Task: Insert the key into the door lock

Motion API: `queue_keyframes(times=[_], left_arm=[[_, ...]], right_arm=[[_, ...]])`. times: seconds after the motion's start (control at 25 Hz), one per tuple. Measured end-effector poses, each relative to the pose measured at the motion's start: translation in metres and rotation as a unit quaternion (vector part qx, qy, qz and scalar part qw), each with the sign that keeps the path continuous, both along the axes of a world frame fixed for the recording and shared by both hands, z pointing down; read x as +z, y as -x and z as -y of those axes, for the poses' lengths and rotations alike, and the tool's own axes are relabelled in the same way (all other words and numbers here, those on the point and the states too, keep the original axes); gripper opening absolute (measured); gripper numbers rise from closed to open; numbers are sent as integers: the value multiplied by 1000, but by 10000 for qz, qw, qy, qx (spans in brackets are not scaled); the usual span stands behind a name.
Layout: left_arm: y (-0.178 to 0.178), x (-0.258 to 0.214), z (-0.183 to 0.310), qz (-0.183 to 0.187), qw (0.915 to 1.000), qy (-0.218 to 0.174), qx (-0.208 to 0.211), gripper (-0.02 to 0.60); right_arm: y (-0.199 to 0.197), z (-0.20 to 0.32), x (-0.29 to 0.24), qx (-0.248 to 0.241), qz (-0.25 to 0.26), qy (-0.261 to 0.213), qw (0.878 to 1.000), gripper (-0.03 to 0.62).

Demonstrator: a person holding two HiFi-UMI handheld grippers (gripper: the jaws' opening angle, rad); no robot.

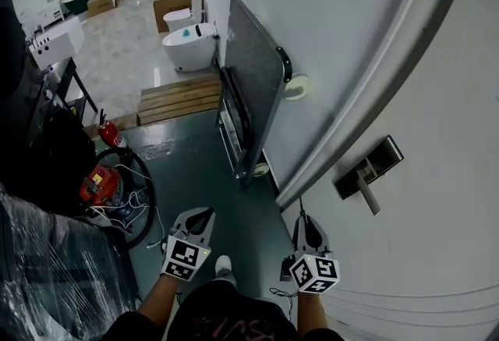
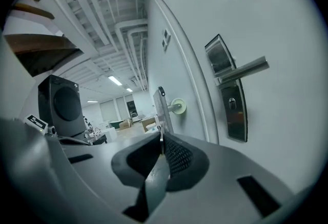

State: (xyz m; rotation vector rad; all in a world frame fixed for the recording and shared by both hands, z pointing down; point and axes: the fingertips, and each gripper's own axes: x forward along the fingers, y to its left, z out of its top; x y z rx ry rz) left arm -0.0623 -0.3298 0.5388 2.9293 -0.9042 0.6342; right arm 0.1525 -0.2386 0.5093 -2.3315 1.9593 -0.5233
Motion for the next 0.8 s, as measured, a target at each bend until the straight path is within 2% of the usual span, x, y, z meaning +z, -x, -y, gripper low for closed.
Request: queue_keyframes(times=[0.4, 0.8], left_arm=[[-75, -1, 41, 18, 9958, 1, 920, 14], [-173, -6, 39, 178, 9816, -136, 1896, 12]], right_arm=[[-41, 15, 5, 698, 155, -11, 9974, 80], [-100, 0, 9, 1347, 479, -197, 9895, 80]])
